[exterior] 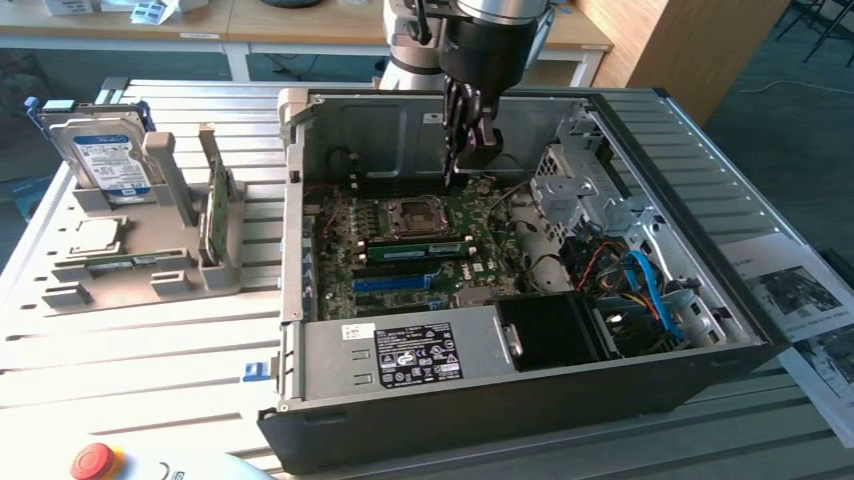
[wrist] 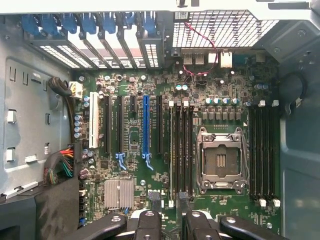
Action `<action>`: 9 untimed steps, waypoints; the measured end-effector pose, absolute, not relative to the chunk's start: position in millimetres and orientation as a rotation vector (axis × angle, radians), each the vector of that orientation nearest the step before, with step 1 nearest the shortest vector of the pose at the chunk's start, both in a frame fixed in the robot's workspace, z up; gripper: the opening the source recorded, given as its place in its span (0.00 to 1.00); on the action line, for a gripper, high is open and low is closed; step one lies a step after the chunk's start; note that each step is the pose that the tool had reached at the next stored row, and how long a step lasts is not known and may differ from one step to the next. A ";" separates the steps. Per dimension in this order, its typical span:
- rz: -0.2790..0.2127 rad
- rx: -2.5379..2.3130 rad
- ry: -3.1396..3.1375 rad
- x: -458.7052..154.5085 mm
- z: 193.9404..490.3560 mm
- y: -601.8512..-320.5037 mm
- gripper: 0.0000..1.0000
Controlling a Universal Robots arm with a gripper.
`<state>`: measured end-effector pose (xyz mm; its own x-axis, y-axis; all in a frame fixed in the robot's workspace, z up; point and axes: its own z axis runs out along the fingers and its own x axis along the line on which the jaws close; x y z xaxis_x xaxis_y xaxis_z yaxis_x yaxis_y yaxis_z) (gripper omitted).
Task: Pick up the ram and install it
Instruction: 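Press down the ram until it locks into place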
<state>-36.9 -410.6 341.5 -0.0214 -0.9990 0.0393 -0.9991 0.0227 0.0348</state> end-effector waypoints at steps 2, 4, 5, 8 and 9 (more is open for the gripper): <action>0.004 2.160 -2.208 -36.9 341.5 -410.6 0.26; 0.004 2.160 -2.208 -36.9 341.5 -410.6 0.26; 0.004 2.160 -2.208 -36.9 341.5 -410.6 0.26; 0.004 2.160 -2.208 -36.9 341.5 -410.6 0.26; 0.004 2.160 -2.208 -36.9 341.5 -410.6 0.25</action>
<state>-36.9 -410.6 341.5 -0.0214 -0.9990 0.0393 -0.9991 0.0227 0.0347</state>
